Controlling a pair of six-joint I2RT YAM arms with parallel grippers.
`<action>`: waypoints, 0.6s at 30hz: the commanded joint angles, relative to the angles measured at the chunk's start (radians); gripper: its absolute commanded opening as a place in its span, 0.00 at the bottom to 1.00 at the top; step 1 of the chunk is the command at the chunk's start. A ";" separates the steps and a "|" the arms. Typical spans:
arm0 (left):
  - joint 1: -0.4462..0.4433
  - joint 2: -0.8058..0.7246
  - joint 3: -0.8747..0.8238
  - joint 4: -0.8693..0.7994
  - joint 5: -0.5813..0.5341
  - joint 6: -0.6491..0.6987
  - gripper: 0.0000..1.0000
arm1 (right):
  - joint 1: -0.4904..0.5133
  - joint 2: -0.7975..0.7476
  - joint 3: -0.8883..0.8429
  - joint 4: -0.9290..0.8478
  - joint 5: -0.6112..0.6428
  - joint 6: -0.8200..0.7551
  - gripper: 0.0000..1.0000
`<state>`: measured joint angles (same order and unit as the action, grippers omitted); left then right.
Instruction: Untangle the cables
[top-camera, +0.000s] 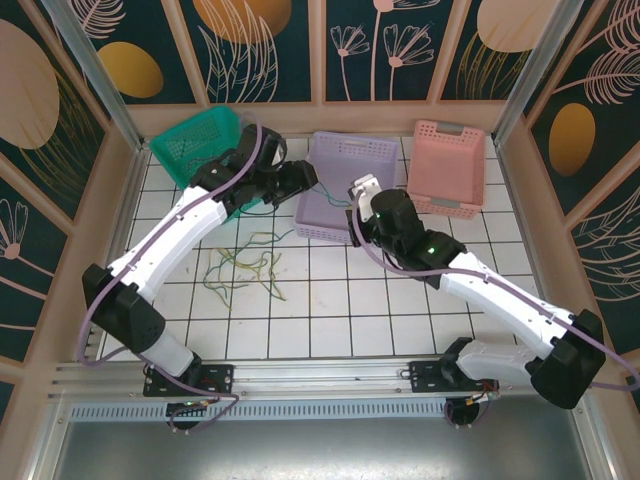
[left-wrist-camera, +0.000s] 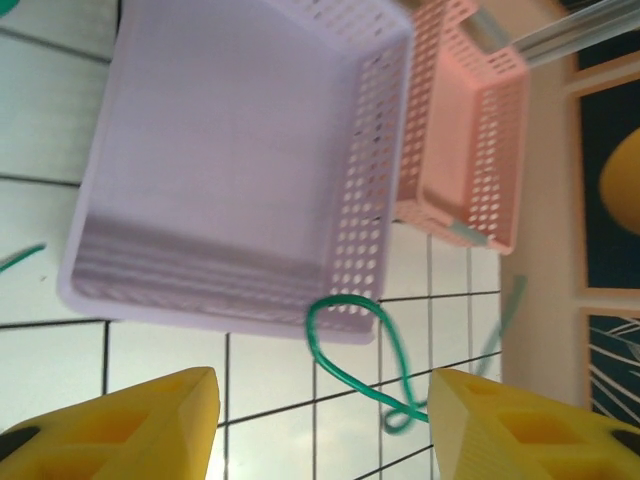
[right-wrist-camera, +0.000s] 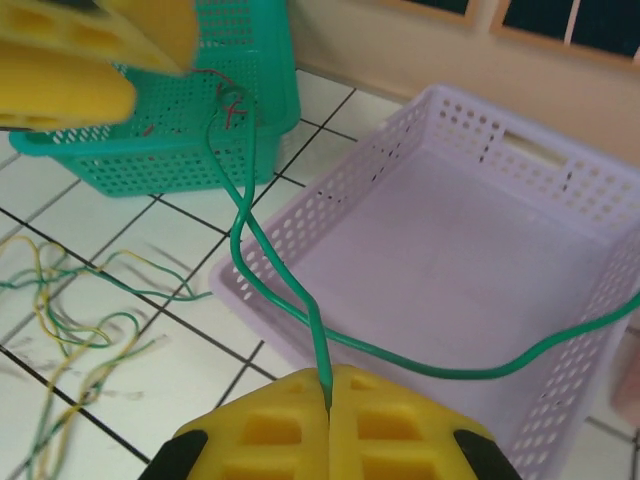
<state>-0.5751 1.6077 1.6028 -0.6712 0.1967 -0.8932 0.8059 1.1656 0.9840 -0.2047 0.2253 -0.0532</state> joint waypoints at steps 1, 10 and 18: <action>0.001 0.026 0.058 -0.097 -0.006 -0.105 0.56 | 0.055 -0.009 -0.030 0.093 0.150 -0.171 0.00; -0.005 0.036 0.110 -0.136 -0.013 -0.259 0.60 | 0.185 0.069 -0.063 0.213 0.441 -0.335 0.00; -0.008 0.064 0.085 -0.125 0.017 -0.261 0.56 | 0.249 0.100 -0.072 0.267 0.495 -0.373 0.00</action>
<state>-0.5762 1.6478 1.6932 -0.7681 0.2012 -1.1393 1.0374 1.2636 0.9195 0.0025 0.6617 -0.3950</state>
